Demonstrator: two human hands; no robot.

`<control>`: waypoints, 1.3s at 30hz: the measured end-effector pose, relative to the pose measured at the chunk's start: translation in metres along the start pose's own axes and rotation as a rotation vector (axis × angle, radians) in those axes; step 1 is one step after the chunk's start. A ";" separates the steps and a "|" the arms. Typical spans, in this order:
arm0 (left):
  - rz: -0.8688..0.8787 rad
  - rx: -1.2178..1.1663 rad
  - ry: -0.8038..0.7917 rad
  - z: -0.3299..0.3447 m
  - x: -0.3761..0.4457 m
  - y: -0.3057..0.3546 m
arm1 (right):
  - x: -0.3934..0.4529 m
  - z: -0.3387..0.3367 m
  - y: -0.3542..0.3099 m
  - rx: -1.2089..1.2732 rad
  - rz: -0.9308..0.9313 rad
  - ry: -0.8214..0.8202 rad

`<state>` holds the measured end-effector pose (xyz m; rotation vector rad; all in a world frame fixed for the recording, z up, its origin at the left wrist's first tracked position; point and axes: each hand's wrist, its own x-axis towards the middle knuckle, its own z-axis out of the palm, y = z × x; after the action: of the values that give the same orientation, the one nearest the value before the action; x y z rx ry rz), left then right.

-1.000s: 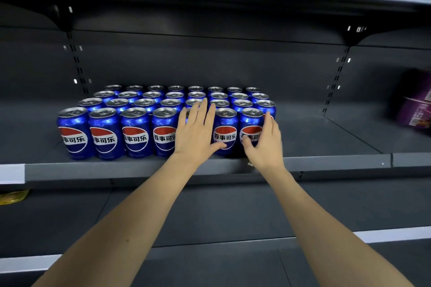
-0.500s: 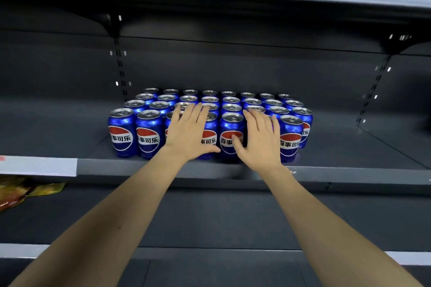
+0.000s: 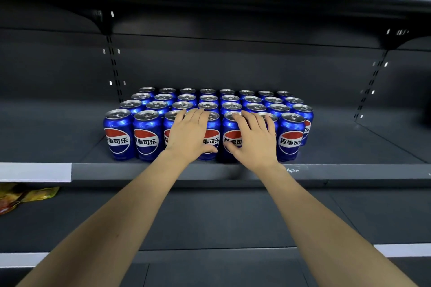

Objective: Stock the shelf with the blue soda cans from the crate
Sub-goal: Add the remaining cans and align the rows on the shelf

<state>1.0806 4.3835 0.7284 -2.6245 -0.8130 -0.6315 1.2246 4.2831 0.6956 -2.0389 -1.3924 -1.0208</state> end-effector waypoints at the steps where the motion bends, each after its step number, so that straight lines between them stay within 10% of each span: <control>1: 0.001 -0.001 0.004 0.000 0.000 0.000 | 0.000 0.001 0.000 0.000 -0.006 0.011; 39: -0.129 0.019 -0.057 -0.009 -0.029 -0.071 | 0.018 -0.002 -0.071 0.041 -0.046 -0.284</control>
<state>1.0138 4.4223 0.7338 -2.5991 -1.0068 -0.5809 1.1623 4.3187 0.7094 -2.1953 -1.5922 -0.7338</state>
